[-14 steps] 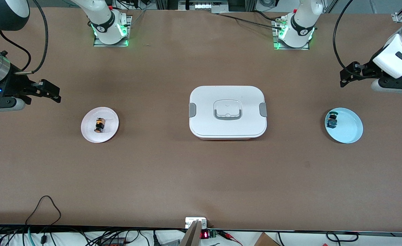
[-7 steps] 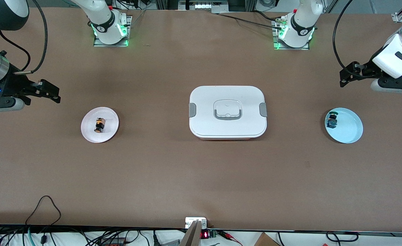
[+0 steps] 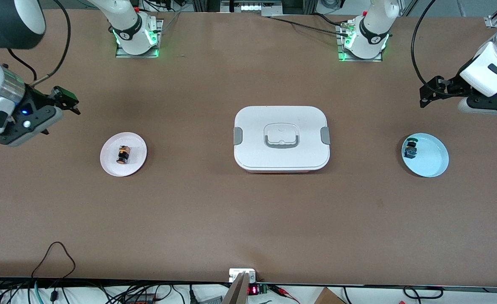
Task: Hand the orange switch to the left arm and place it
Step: 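Move the right gripper over the orange switch on the white plate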
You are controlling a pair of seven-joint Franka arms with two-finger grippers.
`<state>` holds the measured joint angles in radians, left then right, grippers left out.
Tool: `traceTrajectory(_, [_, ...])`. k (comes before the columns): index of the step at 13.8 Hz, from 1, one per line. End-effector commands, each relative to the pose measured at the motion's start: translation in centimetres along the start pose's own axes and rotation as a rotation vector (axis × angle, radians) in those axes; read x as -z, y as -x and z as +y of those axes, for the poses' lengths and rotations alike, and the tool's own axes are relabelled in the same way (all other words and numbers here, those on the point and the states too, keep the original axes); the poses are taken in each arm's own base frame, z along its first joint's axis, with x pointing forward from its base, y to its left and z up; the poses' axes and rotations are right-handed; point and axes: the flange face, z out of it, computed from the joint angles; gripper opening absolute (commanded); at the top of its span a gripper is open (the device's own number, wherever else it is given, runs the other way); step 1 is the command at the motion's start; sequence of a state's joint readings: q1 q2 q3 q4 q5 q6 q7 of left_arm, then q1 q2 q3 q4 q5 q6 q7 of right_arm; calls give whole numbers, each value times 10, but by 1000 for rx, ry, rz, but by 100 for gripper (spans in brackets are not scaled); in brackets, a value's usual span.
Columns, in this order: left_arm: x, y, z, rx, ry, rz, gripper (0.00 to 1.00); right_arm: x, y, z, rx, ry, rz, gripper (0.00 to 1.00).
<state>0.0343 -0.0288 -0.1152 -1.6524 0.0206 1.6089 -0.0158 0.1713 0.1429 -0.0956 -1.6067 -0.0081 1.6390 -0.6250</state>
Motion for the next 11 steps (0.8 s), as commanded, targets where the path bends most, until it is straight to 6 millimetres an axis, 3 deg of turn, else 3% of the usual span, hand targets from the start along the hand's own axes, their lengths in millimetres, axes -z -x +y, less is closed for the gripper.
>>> traceTrajectory(1, [6,-3,2,-14,4,-2,100,-56,1,-6,146,-13,-7,100])
traceTrajectory(7, [6,-3,7,-22,4,-3,100,-209,22,-17,576,73,65,100])
traceTrajectory(11, [5,-4,0,-14,5,-4,100,-262,14,-17,720,112,70,100])
